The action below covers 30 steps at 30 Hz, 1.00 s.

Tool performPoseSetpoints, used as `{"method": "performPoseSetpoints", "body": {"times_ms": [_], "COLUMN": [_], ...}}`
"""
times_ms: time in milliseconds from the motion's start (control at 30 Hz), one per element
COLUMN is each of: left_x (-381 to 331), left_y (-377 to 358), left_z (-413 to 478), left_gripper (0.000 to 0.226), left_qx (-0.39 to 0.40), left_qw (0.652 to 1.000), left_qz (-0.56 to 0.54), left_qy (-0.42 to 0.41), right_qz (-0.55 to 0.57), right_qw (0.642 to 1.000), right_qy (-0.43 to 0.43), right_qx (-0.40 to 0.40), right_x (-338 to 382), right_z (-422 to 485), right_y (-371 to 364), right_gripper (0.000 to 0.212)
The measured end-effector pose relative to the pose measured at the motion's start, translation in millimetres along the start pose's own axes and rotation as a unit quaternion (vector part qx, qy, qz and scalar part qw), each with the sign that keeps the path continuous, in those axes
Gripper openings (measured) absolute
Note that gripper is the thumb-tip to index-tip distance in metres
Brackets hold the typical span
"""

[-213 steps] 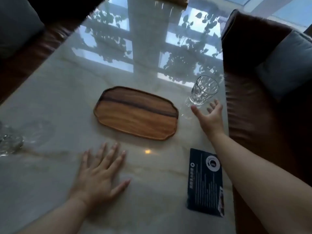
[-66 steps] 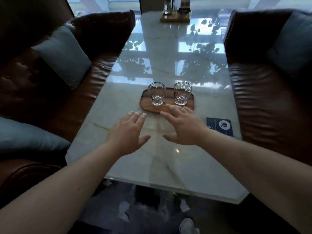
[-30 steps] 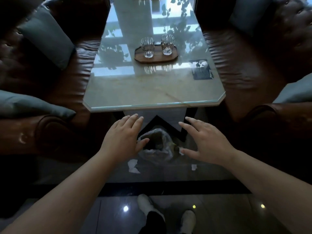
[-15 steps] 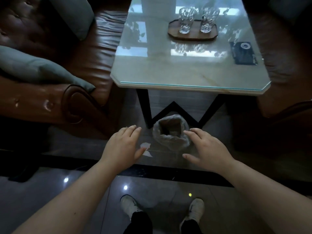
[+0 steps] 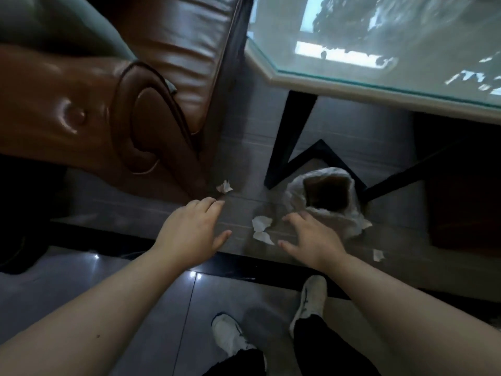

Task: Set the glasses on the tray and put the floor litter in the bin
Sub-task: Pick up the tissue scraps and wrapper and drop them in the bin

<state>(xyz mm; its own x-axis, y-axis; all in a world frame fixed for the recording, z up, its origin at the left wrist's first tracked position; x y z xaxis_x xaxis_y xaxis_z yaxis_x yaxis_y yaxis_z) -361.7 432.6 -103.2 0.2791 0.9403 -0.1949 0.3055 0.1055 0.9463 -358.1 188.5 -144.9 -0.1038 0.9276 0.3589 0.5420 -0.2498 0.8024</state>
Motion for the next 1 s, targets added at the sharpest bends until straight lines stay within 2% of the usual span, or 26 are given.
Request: {"method": "performPoseSetpoints", "body": {"times_ms": [167,367,567,733,867,1000], "left_x": [42.2,95.9,134.8,154.3,168.6,176.1], "left_y": [-112.3,-255.0,-359.4,-433.8,-463.1,-483.9], "left_z": [56.9,145.0,212.9,254.4,282.9,306.1], "left_gripper": [0.062,0.058,0.048,0.058,0.072,0.071], "left_qx": [-0.002,0.009,0.029,0.075,0.075,0.076], "left_qw": [0.998,0.994,0.987,0.978,0.976,0.967], "left_qz": [-0.055,-0.063,-0.056,-0.052,-0.05,-0.08], "left_qy": [0.043,0.086,0.148,0.188,0.2,0.23], "right_qz": [0.0,-0.022,-0.092,-0.112,-0.115,-0.097], "right_qw": [0.999,0.997,0.995,0.993,0.992,0.993], "right_qy": [0.011,-0.021,0.025,0.028,0.042,0.033], "right_qx": [0.033,0.068,0.036,0.021,0.033,0.06], "right_x": [-24.4,-69.7,-100.9,-121.9,-137.7,-162.2], "right_z": [103.8,228.4,317.4,365.5,375.1,366.1], "right_y": [-94.3,-192.5,-266.1,-306.3,-325.3,-341.4], "right_gripper": [0.043,0.042,0.046,0.046,0.045,0.045]}}
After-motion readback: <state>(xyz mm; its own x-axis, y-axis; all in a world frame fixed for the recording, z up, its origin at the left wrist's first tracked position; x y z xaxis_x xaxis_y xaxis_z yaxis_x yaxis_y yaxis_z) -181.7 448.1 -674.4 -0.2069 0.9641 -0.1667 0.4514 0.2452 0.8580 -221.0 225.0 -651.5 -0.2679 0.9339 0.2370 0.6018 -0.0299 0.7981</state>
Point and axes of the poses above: each hand's wrist, its own z-axis towards the middle knuckle, its own y-axis out of the back of the hand, x = y × z, the point moved 3 cm from there along z, towards the middle knuckle, and after that the axes turned 1 degree about x, right-handed, at the moved point
